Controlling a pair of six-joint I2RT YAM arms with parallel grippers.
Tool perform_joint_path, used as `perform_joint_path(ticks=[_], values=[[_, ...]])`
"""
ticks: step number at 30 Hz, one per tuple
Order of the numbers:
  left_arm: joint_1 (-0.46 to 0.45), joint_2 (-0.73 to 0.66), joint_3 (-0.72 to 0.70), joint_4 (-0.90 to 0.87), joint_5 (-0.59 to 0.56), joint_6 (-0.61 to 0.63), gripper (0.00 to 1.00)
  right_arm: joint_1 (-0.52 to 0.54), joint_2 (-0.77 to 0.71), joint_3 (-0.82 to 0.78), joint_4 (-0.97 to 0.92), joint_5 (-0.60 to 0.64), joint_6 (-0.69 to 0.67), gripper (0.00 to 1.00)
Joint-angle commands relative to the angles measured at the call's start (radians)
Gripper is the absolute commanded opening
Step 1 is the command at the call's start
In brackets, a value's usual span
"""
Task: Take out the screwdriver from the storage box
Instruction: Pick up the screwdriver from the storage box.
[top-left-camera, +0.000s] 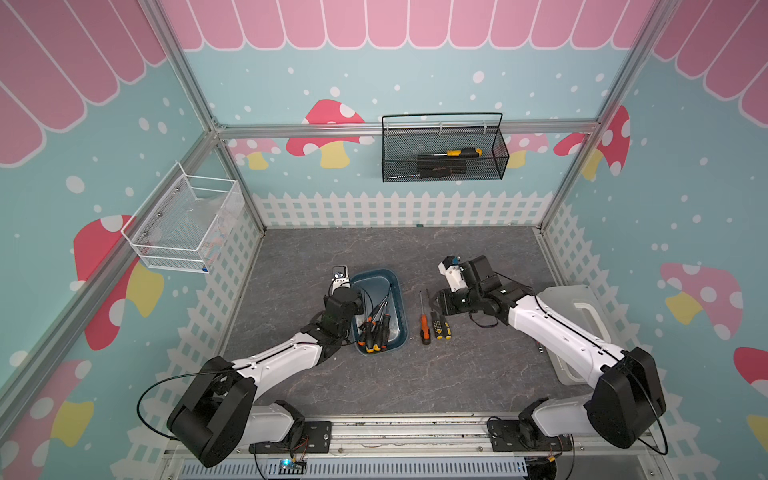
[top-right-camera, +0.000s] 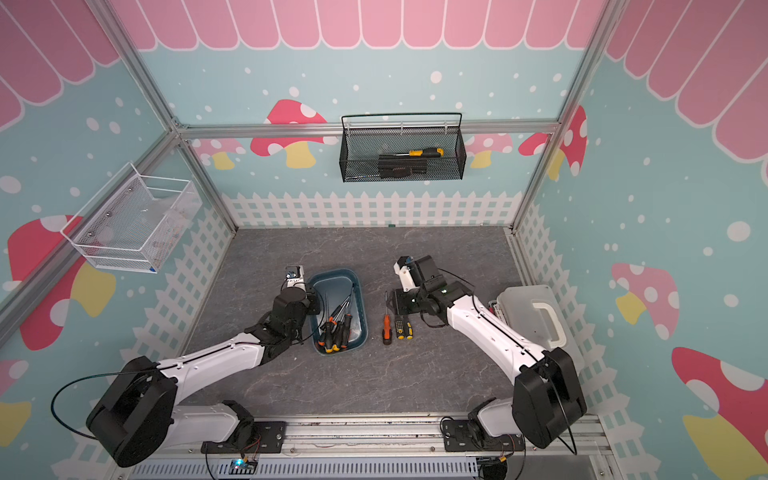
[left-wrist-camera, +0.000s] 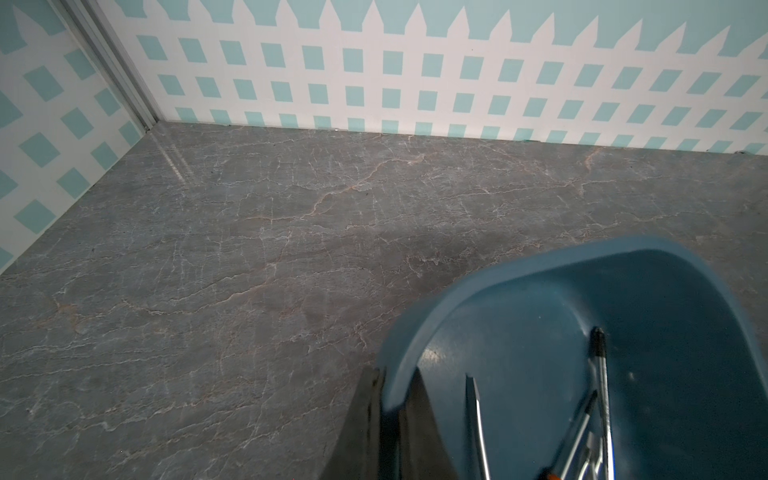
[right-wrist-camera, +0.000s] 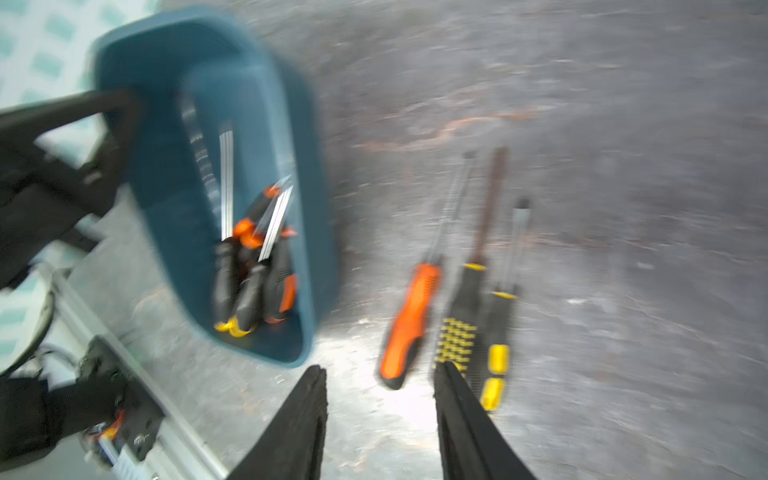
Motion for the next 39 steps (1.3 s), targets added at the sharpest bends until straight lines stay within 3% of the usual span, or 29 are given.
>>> perform_joint_path(ticks=[1,6,17,23,39], values=[[-0.012,0.015,0.021,-0.020,-0.011,0.012,0.00,0.113,0.016,0.008,0.014,0.062,0.086,0.47],[-0.012,0.007,0.023,-0.029,-0.014,0.011,0.00,0.203,0.099,0.016,0.115,0.031,0.155,0.47],[-0.013,0.002,0.031,-0.043,-0.014,0.019,0.00,0.254,0.323,0.127,0.226,-0.056,0.186,0.46],[-0.015,0.010,0.032,-0.039,-0.011,0.022,0.00,0.254,0.396,0.195,0.151,0.012,0.143,0.44],[-0.014,0.017,0.026,-0.020,-0.002,0.016,0.00,0.254,0.432,0.145,0.142,0.127,0.168,0.40]])
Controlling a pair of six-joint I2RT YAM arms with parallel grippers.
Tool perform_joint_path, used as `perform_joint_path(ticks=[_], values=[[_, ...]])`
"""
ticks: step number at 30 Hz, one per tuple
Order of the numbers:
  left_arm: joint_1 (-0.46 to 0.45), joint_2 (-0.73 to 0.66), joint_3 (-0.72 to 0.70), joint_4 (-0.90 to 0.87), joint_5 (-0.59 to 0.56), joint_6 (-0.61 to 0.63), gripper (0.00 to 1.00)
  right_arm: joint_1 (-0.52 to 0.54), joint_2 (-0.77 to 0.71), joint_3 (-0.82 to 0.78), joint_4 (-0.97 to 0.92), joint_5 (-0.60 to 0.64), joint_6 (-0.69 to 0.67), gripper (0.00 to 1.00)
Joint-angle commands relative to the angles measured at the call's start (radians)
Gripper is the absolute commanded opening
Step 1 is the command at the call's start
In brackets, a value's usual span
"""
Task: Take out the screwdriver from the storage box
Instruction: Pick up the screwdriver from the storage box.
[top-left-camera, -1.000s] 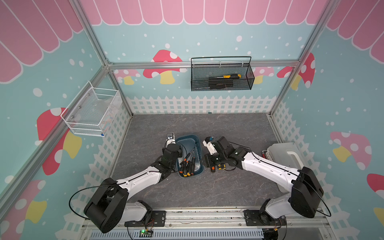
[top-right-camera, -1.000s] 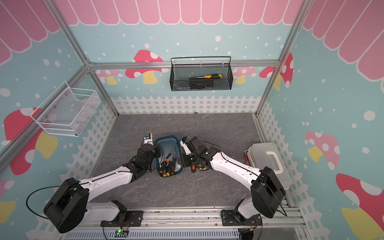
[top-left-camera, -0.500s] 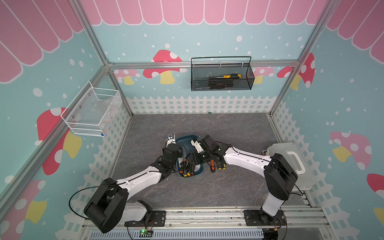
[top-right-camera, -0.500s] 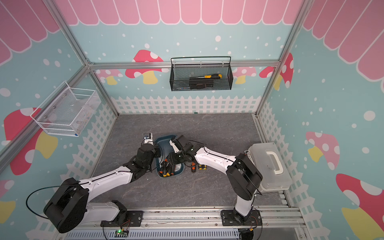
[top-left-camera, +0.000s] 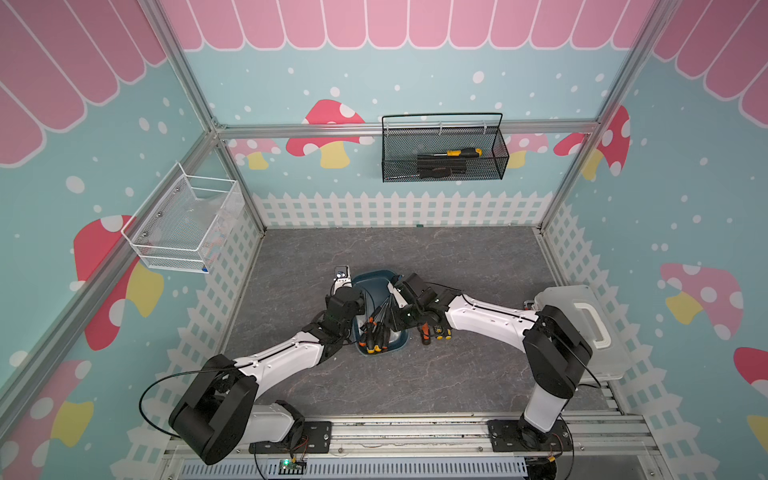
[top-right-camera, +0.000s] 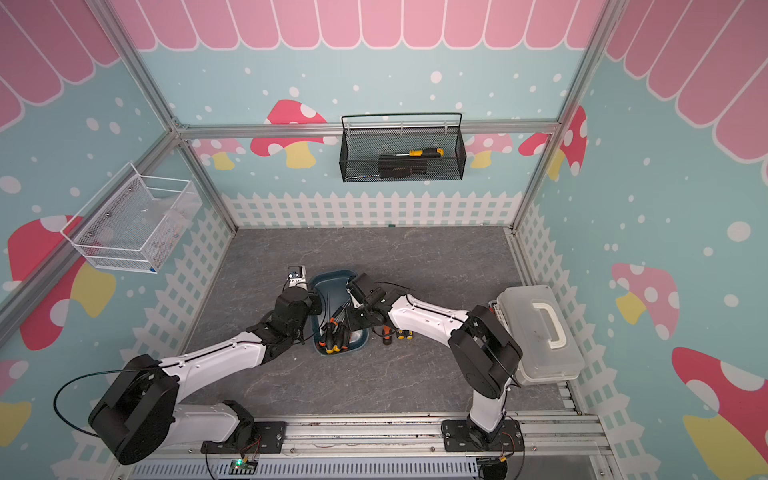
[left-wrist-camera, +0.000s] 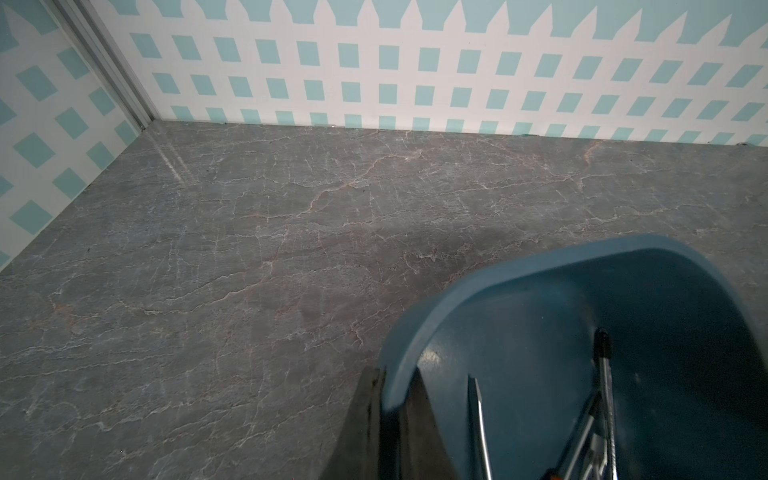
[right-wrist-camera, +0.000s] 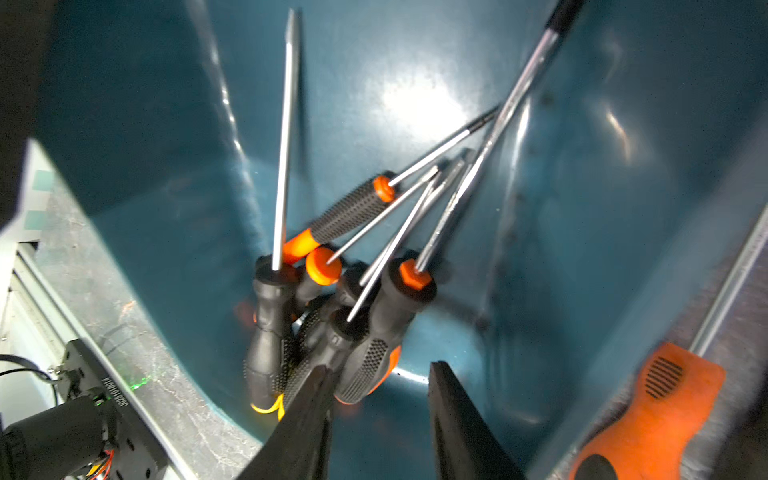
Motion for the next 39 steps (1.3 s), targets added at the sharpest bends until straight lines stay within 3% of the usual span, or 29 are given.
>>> perform_joint_path(ticks=[1,26,31,39], values=[[-0.006,0.001,0.013,-0.006,0.000,0.016,0.00,0.003,0.047,-0.004,-0.016,0.029,0.003,0.40],[-0.012,-0.022,-0.023,0.012,0.004,0.006,0.00,-0.038,0.216,0.051,0.051,0.013,0.043,0.36],[-0.013,-0.016,-0.024,0.014,0.002,0.004,0.00,-0.039,0.184,0.028,0.055,0.027,0.042,0.20],[-0.014,-0.005,-0.016,0.011,0.002,0.002,0.00,-0.039,0.087,0.013,0.037,0.038,0.022,0.13]])
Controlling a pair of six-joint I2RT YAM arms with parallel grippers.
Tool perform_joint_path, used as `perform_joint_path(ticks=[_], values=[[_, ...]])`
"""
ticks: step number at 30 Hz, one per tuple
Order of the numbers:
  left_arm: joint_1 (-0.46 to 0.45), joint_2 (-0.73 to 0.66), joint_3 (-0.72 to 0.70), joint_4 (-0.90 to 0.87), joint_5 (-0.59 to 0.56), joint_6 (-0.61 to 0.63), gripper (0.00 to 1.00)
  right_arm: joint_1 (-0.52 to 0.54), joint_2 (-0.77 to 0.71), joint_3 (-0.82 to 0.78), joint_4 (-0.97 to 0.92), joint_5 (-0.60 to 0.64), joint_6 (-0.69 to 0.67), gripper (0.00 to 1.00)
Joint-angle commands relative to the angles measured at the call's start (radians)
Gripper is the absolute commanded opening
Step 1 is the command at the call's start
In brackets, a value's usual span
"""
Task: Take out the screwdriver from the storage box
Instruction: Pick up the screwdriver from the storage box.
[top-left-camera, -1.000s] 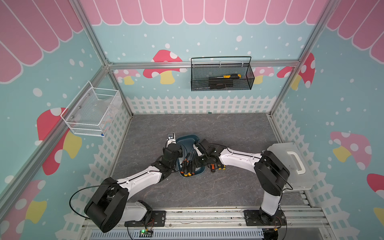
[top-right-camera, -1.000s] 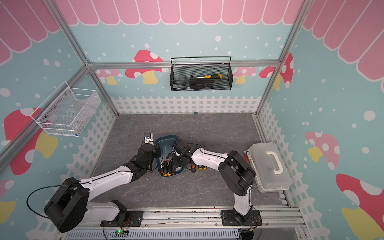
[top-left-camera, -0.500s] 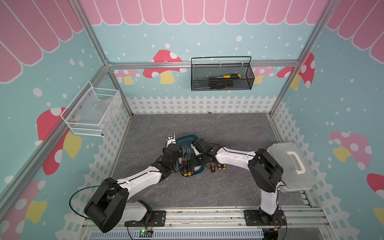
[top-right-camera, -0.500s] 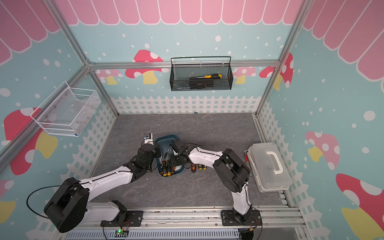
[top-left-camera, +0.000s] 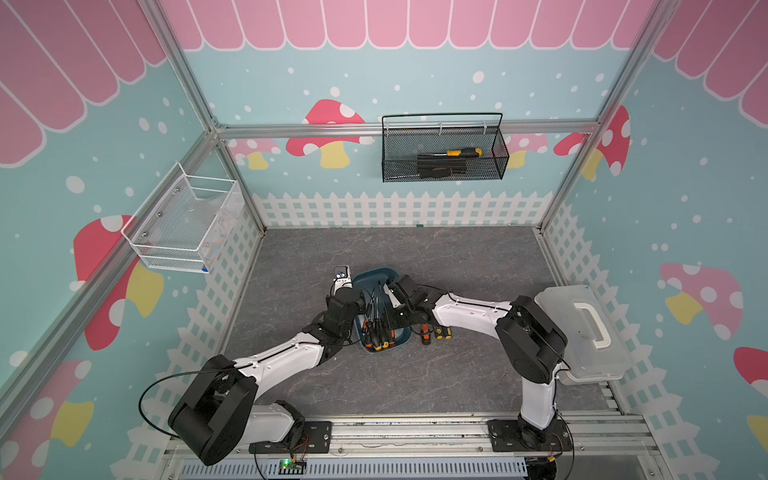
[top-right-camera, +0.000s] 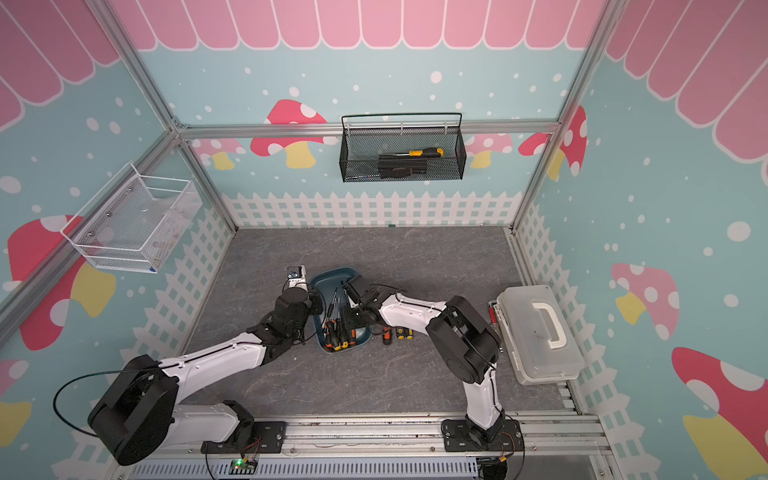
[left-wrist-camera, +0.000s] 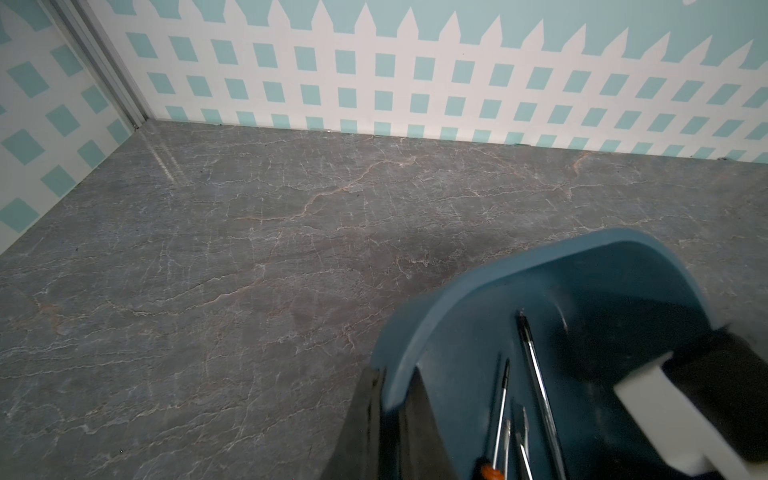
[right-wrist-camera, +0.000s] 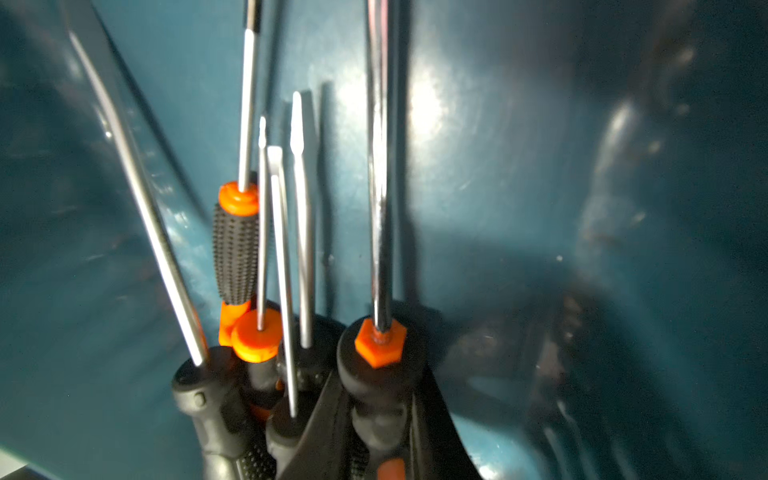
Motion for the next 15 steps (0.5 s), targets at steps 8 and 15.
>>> perform_joint_path(ticks=[8,15], values=[[-0.005,-0.001,-0.004,-0.025,-0.008,0.020,0.00,-0.020,-0.179,-0.075,-0.062,0.068,-0.017,0.08],[-0.006,0.003,0.008,-0.035,-0.010,0.023,0.00,-0.020,-0.261,-0.127,-0.024,0.041,-0.019,0.05]])
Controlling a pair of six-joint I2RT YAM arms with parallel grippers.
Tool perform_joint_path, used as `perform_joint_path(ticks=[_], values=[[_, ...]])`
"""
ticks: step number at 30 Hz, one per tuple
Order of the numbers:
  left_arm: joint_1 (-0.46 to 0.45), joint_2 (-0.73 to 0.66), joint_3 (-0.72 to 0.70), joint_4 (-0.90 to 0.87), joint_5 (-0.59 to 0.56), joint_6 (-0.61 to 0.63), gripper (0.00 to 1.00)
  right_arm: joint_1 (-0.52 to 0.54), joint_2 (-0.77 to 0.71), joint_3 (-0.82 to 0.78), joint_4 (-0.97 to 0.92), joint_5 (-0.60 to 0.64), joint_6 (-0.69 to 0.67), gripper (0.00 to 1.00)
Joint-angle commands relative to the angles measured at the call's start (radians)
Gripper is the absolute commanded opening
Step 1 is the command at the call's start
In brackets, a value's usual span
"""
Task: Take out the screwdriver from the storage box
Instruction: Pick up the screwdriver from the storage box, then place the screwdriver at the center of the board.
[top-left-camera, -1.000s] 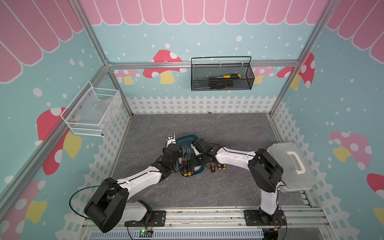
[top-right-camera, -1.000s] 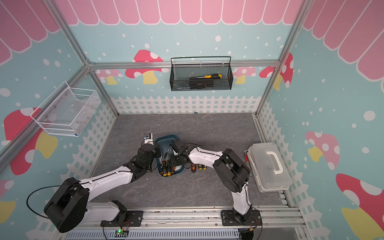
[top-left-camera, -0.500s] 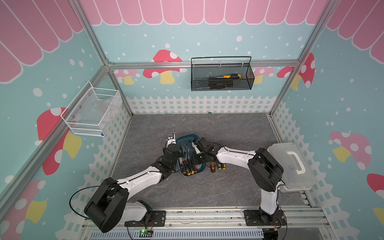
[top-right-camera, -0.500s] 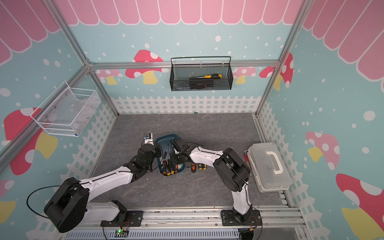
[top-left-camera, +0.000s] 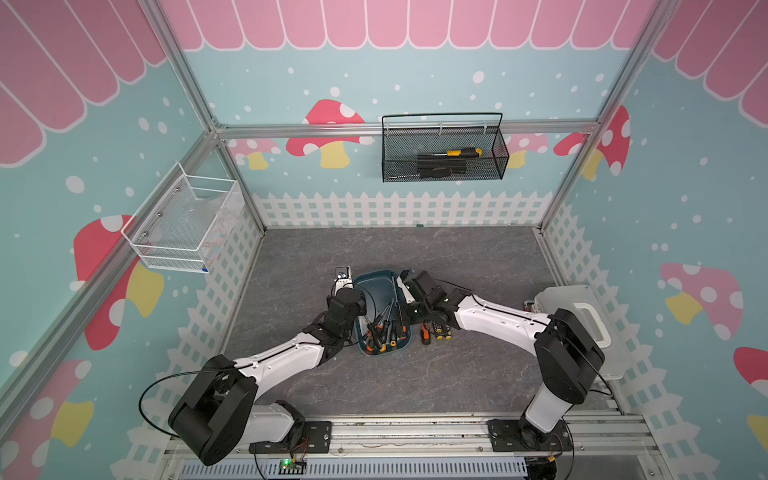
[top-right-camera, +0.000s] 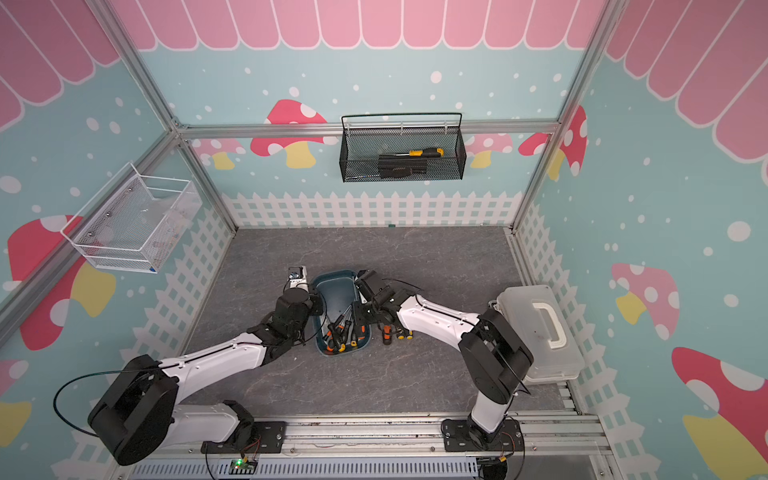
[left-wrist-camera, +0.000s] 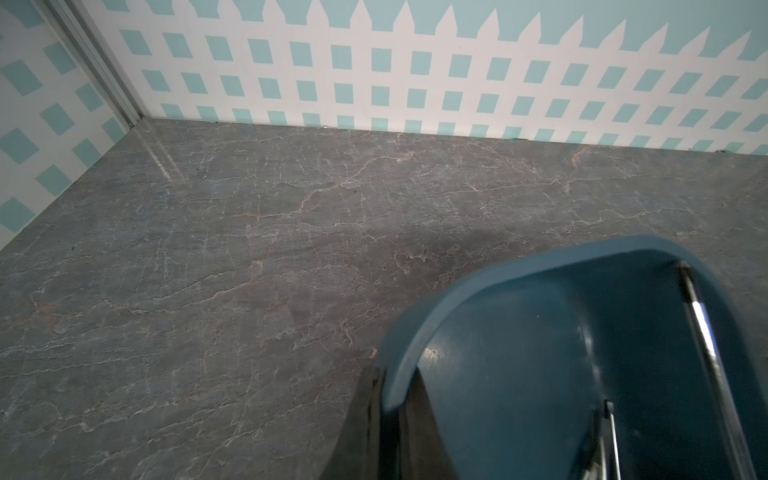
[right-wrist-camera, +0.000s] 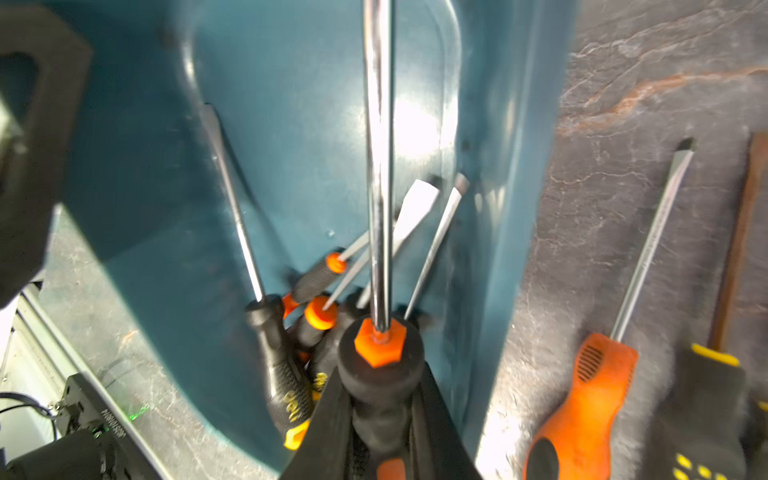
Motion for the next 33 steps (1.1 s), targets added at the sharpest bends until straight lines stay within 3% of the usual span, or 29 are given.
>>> perform_joint_path(ticks=[1,14,23,33], values=[[-0.002,0.003,0.010,-0.025,-0.014,0.023,0.00,-0.002,-0.047,-0.030,0.027,-0.015,-0.013,0.05],[-0.002,0.025,0.020,-0.027,-0.014,0.027,0.00,-0.048,-0.199,-0.071,-0.034,-0.056,-0.132,0.00],[-0.001,0.032,0.021,-0.020,-0.013,0.029,0.00,-0.215,-0.360,-0.160,-0.209,-0.069,-0.195,0.00],[-0.001,0.038,0.018,-0.009,-0.010,0.026,0.00,-0.354,-0.386,-0.224,-0.306,-0.056,-0.263,0.00]])
